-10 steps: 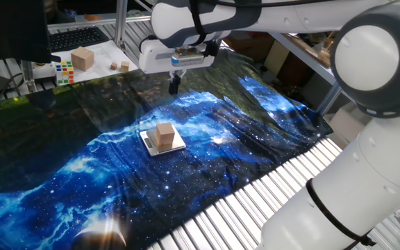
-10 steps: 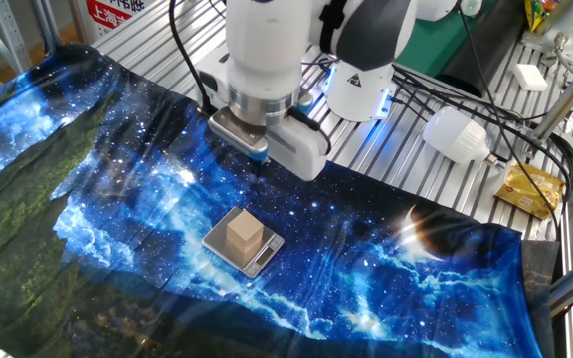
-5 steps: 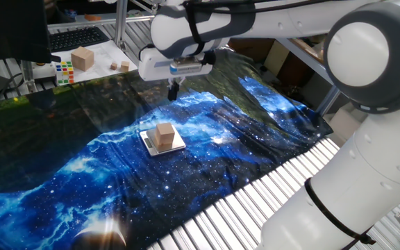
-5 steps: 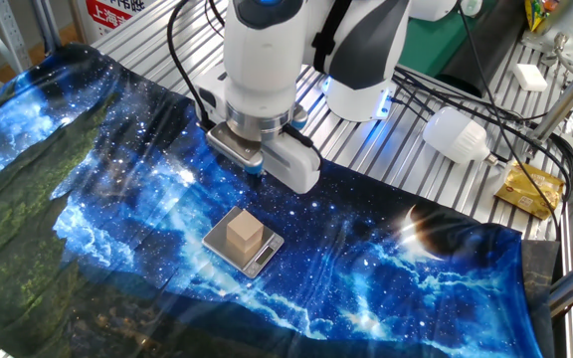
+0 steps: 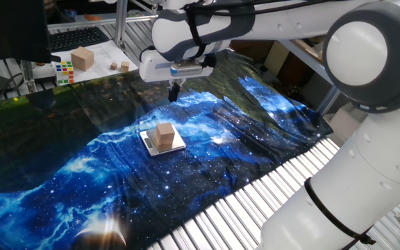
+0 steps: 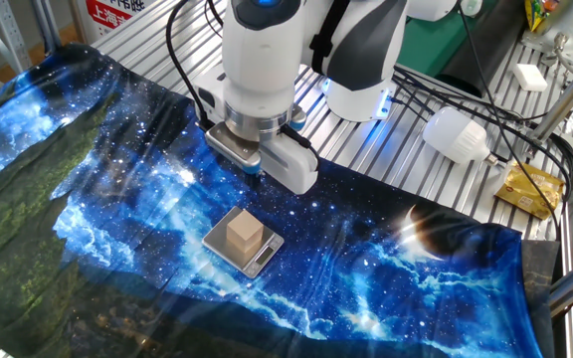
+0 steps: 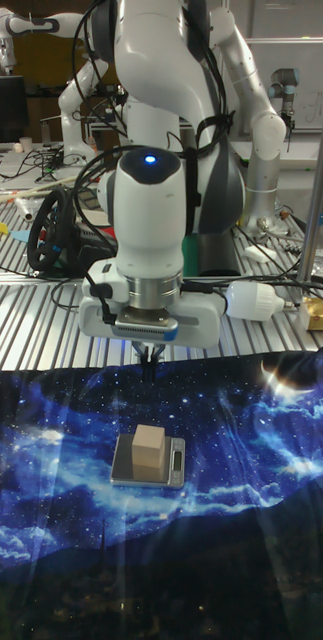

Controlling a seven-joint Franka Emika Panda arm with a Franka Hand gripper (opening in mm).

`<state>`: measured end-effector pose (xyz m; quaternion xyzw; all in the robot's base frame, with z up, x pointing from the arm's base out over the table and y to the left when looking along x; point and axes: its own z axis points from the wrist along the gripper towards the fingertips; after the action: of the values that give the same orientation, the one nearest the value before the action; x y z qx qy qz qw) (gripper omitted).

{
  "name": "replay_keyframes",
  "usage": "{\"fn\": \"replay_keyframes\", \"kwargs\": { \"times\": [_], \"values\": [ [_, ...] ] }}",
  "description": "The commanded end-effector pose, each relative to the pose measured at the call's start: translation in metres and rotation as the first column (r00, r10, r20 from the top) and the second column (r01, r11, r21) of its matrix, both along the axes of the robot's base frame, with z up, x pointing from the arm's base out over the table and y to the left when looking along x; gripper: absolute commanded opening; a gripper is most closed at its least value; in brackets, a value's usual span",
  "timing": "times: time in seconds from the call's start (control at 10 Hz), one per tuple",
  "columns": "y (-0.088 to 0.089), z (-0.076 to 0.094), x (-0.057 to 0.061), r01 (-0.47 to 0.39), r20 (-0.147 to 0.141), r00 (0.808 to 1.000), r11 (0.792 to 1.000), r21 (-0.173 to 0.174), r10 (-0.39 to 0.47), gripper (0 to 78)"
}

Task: Remove the object from the scale

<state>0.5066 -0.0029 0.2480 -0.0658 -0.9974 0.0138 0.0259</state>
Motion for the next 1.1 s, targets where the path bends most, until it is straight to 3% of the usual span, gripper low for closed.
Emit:
{"fn": "replay_keyframes", "kwargs": {
  "times": [0.1, 0.2, 0.5, 0.9, 1.1],
  "values": [
    [-0.0001, 0.0010, 0.0006, 0.036, 0.009, 0.999, 0.999, -0.001, -0.036, 0.0],
    [-0.0001, 0.0010, 0.0006, 0.020, 0.008, 1.000, 0.999, 0.027, -0.020, 0.0],
    [-0.0001, 0.0010, 0.0006, 0.070, -0.003, 0.998, 0.997, 0.009, -0.070, 0.0],
    [-0.0001, 0.0010, 0.0006, 0.100, -0.011, 0.995, 0.995, 0.015, -0.100, 0.0],
    [-0.0001, 0.0010, 0.0006, 0.092, -0.031, 0.995, 0.995, 0.027, -0.091, 0.0]
  ]
}}
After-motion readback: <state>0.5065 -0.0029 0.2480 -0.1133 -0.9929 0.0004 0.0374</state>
